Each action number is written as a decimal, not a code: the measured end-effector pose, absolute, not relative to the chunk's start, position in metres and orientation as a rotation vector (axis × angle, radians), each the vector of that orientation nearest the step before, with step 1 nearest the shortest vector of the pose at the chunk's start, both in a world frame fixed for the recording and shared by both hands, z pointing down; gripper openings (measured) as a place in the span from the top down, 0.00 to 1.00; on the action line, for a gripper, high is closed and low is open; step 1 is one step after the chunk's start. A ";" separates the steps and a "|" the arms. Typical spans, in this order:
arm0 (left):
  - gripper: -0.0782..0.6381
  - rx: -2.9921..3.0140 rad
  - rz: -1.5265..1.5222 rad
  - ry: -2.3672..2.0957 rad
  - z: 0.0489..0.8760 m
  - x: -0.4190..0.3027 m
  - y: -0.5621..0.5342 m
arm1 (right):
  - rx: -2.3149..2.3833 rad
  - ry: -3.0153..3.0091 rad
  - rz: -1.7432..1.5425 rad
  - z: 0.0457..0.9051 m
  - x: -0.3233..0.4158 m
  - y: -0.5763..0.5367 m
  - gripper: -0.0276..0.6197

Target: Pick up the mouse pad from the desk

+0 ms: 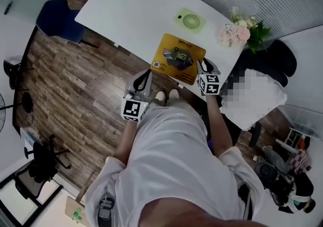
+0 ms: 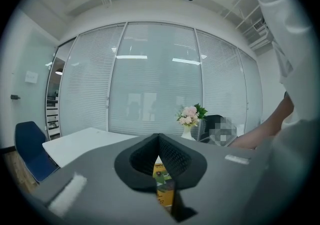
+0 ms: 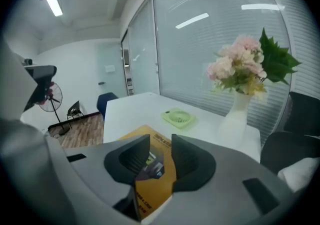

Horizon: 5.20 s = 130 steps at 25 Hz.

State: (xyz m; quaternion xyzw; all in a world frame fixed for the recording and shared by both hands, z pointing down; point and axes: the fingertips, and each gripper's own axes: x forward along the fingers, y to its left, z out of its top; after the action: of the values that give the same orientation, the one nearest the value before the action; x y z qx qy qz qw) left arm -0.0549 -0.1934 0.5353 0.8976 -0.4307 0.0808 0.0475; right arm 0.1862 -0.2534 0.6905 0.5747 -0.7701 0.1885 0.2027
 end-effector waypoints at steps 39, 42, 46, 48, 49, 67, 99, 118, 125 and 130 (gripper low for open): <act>0.91 2.586 0.338 -1.475 0.543 -0.083 -0.200 | 1.219 -1.889 0.647 0.845 0.230 -0.330 0.76; 0.91 2.581 0.345 -1.482 0.543 -0.086 -0.197 | 1.294 -1.872 0.720 0.845 0.251 -0.337 0.57; 0.91 2.577 0.356 -1.484 0.543 -0.088 -0.191 | 1.304 -1.896 0.761 0.841 0.255 -0.339 0.59; 0.91 2.572 0.361 -1.486 0.544 -0.090 -0.190 | 1.307 -1.906 0.758 0.840 0.253 -0.338 0.60; 0.91 2.570 0.362 -1.486 0.545 -0.090 -0.189 | 1.307 -1.905 0.755 0.840 0.251 -0.338 0.62; 0.91 2.619 0.318 -1.440 0.542 -0.070 -0.194 | 1.275 -2.220 0.948 0.783 0.206 -0.310 0.92; 0.91 2.909 -0.021 -1.354 0.414 0.001 -0.235 | 1.665 -2.914 0.089 0.355 0.171 -0.228 0.92; 0.91 2.956 0.015 -1.419 0.357 0.028 -0.235 | 1.791 -2.668 -0.261 0.321 0.171 -0.206 0.93; 0.91 2.980 -0.085 -1.327 0.339 0.022 -0.233 | 1.845 -2.591 -0.303 0.306 0.164 -0.203 0.93; 0.91 2.975 -0.098 -1.305 0.338 0.004 -0.238 | 1.830 -2.546 -0.373 0.288 0.142 -0.205 0.93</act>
State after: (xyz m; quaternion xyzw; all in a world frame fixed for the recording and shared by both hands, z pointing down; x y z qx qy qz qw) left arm 0.0038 -0.2375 0.3376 0.9141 -0.4008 -0.0301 -0.0542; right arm 0.1420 -0.2053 0.2884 0.5795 -0.8063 -0.1182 -0.0080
